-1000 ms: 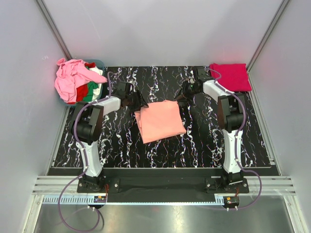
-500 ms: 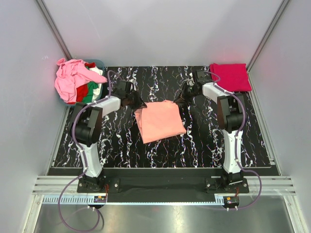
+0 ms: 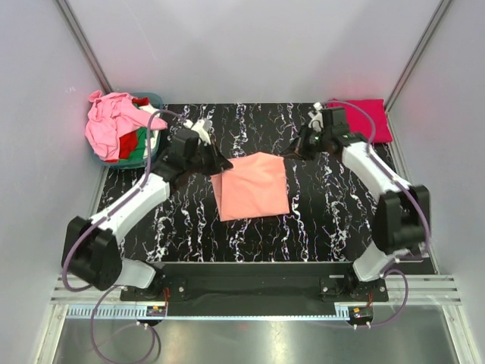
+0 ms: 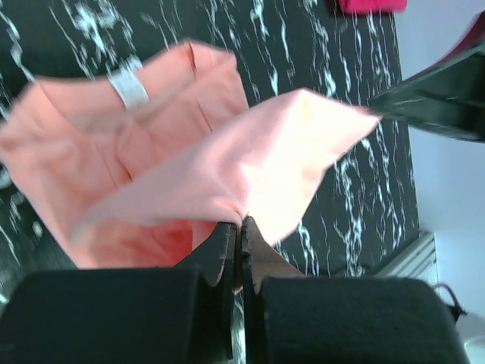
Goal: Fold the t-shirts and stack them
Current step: Fold the tshirt
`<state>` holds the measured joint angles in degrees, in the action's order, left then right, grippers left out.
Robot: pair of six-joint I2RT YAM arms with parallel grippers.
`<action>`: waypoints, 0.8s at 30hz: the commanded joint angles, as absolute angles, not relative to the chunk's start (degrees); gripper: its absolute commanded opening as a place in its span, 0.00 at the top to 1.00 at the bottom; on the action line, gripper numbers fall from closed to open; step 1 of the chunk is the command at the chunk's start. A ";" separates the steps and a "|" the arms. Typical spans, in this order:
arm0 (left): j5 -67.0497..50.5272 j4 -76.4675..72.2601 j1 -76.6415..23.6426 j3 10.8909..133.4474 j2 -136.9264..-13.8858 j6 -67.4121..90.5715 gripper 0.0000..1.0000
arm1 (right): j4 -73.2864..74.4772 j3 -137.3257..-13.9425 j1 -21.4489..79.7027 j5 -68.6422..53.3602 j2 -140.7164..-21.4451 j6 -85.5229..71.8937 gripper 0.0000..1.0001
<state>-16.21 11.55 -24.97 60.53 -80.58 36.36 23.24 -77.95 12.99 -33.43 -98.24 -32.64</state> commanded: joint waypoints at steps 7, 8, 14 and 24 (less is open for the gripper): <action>-4.15 16.52 -38.30 46.24 -58.30 43.33 0.99 | 23.46 -56.44 13.45 -31.29 -70.42 -34.36 1.00; -3.26 17.92 -39.10 45.71 -56.71 44.11 0.98 | 23.55 -53.38 13.45 -31.46 -68.57 -34.89 1.00; 1.22 21.97 -44.20 42.10 -47.12 49.20 0.97 | 26.98 -45.54 13.45 -31.03 -55.47 -36.82 1.00; 9.83 25.74 -60.18 37.88 -43.33 61.25 0.97 | 35.94 -42.01 13.45 -30.50 -43.16 -37.18 1.00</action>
